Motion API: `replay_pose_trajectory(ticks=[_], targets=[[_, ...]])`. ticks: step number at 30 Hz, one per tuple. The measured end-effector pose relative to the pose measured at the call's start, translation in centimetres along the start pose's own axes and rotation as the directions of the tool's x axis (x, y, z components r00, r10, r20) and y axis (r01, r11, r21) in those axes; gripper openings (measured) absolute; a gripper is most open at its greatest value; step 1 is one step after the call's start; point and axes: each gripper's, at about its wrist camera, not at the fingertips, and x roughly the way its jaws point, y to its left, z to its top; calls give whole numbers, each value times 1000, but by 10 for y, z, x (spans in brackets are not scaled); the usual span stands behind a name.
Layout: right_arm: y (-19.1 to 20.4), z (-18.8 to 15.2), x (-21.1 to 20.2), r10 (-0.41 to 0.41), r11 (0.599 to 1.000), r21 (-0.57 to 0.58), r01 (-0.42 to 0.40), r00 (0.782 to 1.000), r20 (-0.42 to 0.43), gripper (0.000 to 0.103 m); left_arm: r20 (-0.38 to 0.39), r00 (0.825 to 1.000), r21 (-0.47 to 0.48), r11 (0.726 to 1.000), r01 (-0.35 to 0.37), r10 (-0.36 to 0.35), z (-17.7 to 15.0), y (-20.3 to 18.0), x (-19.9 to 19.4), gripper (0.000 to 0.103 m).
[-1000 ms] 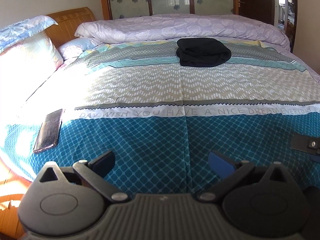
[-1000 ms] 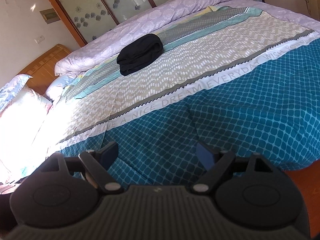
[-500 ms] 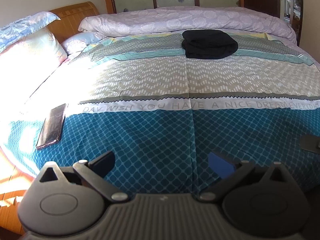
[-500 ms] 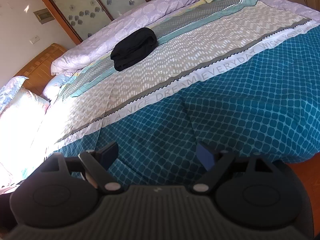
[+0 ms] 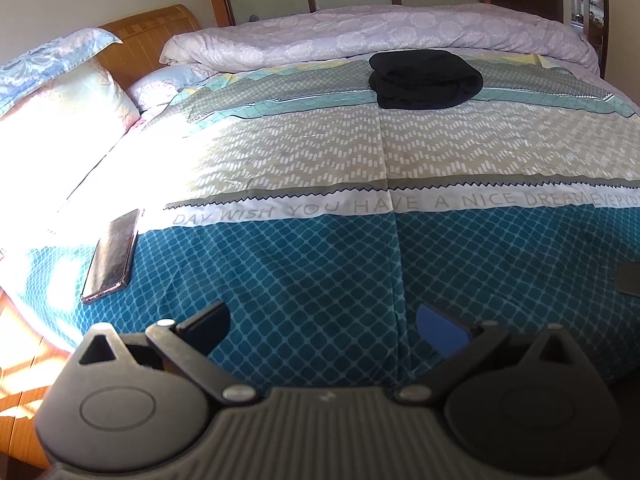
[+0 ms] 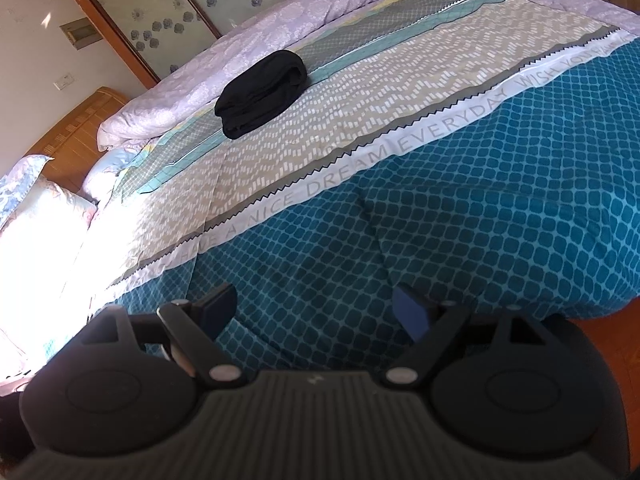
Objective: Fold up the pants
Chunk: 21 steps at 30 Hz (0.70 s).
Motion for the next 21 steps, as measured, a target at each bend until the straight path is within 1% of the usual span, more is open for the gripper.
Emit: replay_pose_trajectory(ticks=[3, 9, 13, 16, 21], targets=[[4, 0, -3, -10, 1000, -14, 11, 1000, 17, 87, 5, 1000, -2, 1000, 10, -10, 1, -1, -3, 103], [15, 1, -16, -21, 997, -67, 28, 995, 102, 88, 27, 999, -6, 999, 42, -41, 4, -2, -12, 103], [22, 0, -21, -19, 994, -100, 33, 990, 137, 88, 46, 997, 2, 998, 68, -68, 5, -3, -19, 103], [25, 0, -23, -18, 993, -109, 35, 988, 151, 89, 47, 996, 3, 997, 82, -82, 5, -4, -21, 103], [27, 0, -22, -21, 995, -98, 36, 989, 150, 89, 36, 995, -12, 996, 89, -89, 6, -3, -21, 103]])
